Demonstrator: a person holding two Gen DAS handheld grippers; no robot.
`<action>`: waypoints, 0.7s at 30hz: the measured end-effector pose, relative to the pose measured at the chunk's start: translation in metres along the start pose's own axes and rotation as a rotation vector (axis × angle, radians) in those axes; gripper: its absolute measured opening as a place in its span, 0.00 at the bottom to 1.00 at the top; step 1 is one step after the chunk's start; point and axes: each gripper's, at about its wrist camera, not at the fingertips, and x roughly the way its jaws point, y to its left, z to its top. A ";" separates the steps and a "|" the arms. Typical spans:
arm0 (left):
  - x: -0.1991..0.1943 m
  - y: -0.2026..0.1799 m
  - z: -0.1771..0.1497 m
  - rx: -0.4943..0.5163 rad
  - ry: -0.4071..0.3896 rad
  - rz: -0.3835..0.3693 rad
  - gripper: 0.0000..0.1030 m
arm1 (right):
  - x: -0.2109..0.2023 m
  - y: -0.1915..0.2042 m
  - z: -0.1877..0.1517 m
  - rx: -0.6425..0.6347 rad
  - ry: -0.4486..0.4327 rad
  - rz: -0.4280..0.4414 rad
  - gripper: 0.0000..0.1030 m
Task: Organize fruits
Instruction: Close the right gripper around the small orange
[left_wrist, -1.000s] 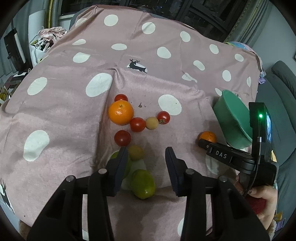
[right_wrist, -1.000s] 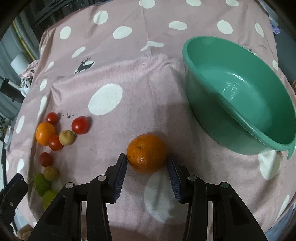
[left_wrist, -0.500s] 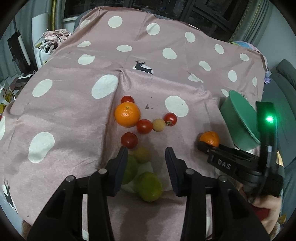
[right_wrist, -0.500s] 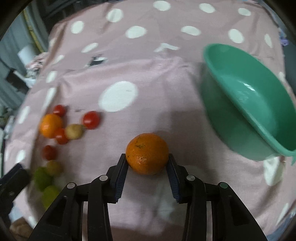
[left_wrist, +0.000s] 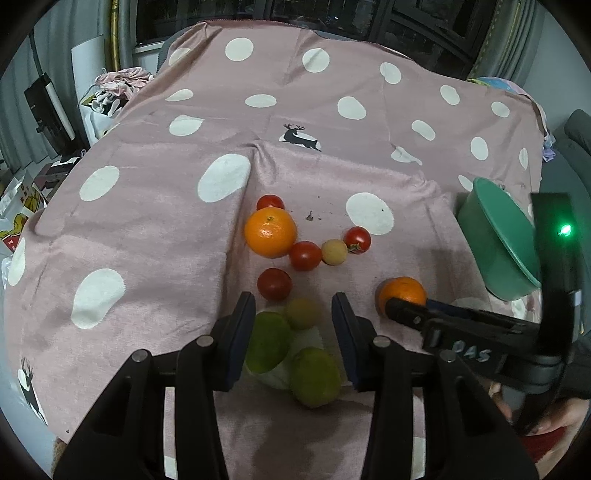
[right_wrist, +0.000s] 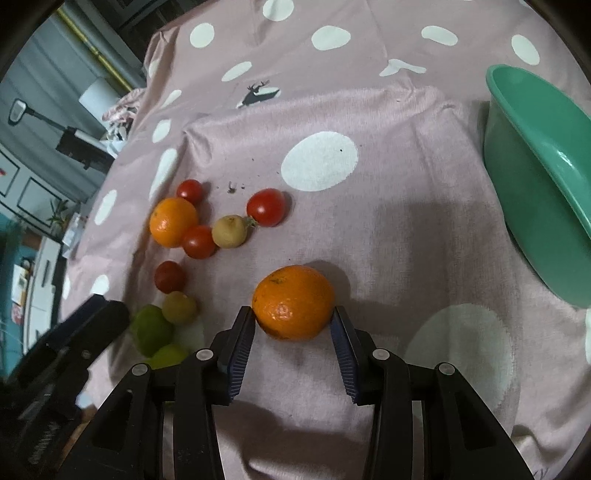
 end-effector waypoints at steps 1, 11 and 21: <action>0.001 -0.001 0.000 0.001 0.001 -0.005 0.42 | -0.005 -0.004 0.000 0.004 -0.011 0.010 0.42; 0.019 -0.036 -0.005 0.029 0.082 -0.158 0.42 | -0.030 -0.019 0.005 0.075 -0.086 0.095 0.43; 0.046 -0.054 -0.007 0.038 0.163 -0.236 0.41 | -0.014 -0.039 0.005 0.140 -0.024 0.171 0.43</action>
